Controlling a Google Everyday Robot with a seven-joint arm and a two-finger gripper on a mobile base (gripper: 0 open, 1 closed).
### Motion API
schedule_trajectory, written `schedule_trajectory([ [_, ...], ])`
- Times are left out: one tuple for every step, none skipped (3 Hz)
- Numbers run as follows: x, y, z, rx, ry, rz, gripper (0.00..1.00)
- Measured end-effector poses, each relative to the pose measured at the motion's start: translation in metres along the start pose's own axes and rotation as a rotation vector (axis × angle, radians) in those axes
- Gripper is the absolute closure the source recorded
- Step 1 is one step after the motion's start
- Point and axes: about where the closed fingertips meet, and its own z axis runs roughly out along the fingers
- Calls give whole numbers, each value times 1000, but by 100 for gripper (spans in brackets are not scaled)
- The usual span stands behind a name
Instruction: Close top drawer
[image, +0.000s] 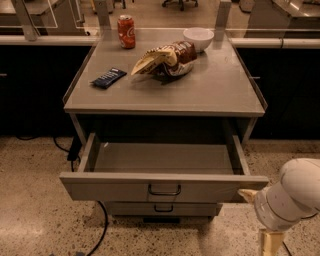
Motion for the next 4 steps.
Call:
schedule_trajectory([
  [-7,-26,0,20,10,-33,0],
  [-12,-45,0,33,6,-47,0],
  [-19,-68,2,40,2,-64,0],
  [-31,-99,12,25,-19,-80,0],
])
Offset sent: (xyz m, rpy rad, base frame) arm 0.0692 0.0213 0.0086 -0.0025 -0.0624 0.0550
